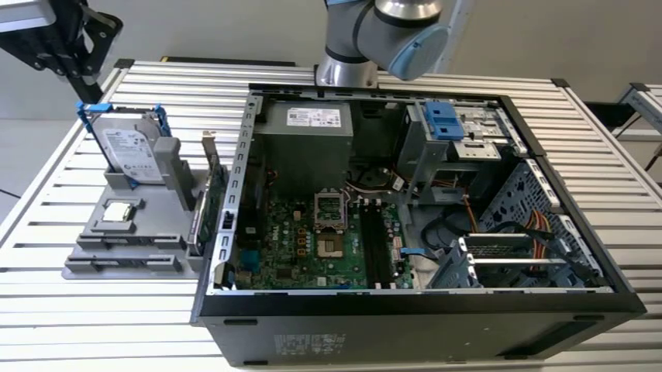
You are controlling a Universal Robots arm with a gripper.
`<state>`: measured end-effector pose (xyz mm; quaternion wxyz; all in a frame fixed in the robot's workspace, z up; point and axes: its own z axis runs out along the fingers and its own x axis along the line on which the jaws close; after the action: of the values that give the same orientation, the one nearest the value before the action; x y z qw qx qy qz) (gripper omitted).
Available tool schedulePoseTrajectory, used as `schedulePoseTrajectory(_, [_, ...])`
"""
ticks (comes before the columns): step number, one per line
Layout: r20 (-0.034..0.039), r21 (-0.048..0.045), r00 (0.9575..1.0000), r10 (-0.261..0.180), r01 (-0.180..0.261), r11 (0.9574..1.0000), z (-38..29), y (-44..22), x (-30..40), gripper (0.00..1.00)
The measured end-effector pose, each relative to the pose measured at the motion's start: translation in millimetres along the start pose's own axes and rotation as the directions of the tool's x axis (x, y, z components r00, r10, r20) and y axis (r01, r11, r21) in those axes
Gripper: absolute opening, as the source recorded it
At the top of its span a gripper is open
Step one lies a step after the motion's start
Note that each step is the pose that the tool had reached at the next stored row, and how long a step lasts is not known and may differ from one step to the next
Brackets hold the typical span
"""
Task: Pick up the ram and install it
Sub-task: 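Reach for the ram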
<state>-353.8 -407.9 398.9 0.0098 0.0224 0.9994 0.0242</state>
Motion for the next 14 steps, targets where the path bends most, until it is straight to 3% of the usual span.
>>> schedulePoseTrajectory(14, [-0.0005,-0.0002,0.9999,-0.011,0.011,0.9999,-0.3,-5.9,-0.3,0.0])
